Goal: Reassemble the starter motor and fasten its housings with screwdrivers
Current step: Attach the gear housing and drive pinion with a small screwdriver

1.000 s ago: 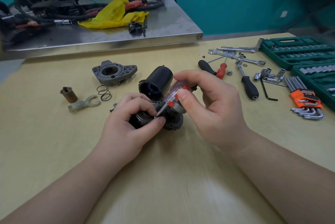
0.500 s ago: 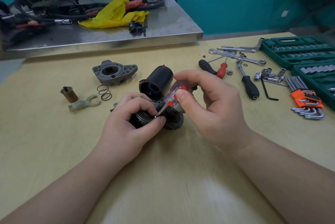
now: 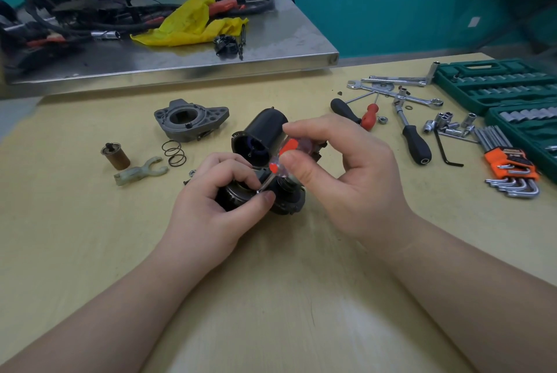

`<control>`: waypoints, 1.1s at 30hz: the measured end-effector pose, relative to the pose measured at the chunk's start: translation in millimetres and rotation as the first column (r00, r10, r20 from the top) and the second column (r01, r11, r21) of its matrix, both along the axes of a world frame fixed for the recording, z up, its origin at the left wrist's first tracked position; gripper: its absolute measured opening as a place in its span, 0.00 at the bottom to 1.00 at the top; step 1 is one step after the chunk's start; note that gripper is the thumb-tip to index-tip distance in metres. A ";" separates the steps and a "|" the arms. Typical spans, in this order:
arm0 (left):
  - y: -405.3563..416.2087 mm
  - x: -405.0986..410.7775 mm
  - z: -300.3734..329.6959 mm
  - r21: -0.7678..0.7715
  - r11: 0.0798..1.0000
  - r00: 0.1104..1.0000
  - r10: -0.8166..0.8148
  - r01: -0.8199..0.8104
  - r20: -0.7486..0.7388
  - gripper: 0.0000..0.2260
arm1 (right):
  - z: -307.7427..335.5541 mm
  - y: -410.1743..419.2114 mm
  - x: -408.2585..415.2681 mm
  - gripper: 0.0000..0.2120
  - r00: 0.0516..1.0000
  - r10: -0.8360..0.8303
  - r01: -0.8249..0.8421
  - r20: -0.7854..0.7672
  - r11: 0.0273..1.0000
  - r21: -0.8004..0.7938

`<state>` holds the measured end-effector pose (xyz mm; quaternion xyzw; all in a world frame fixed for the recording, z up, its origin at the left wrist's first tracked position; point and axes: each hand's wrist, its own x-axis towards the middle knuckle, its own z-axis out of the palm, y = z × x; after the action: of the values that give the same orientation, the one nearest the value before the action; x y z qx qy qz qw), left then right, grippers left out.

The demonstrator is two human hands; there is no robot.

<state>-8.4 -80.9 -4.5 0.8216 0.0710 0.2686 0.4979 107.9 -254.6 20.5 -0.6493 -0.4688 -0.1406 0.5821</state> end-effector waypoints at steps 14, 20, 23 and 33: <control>1.7 -3.0 0.5 -0.052 0.996 0.992 0.067 -0.073 -0.106 0.22 | -1.2 1.1 -3.5 0.13 0.998 -0.020 0.019 -0.065 1.000 -0.003; 3.9 -0.5 2.9 0.008 0.996 0.980 0.088 -0.088 -0.176 0.33 | -3.2 0.1 0.7 0.13 0.998 -0.025 0.024 -0.062 0.999 -0.029; 3.9 0.6 3.6 0.024 0.995 0.976 0.096 -0.093 -0.194 0.33 | -5.6 1.0 0.2 0.13 0.995 -0.037 0.035 -0.096 0.999 -0.022; 4.4 1.8 2.8 -0.001 0.995 0.976 0.093 -0.095 -0.196 0.30 | -5.1 5.6 -2.8 0.13 0.995 -0.066 0.065 -0.080 0.998 -0.011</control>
<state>-6.7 -76.5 -1.7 0.8372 0.1598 0.2093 0.4794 105.1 -249.0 15.4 -0.6720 -0.4242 -0.1314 0.5926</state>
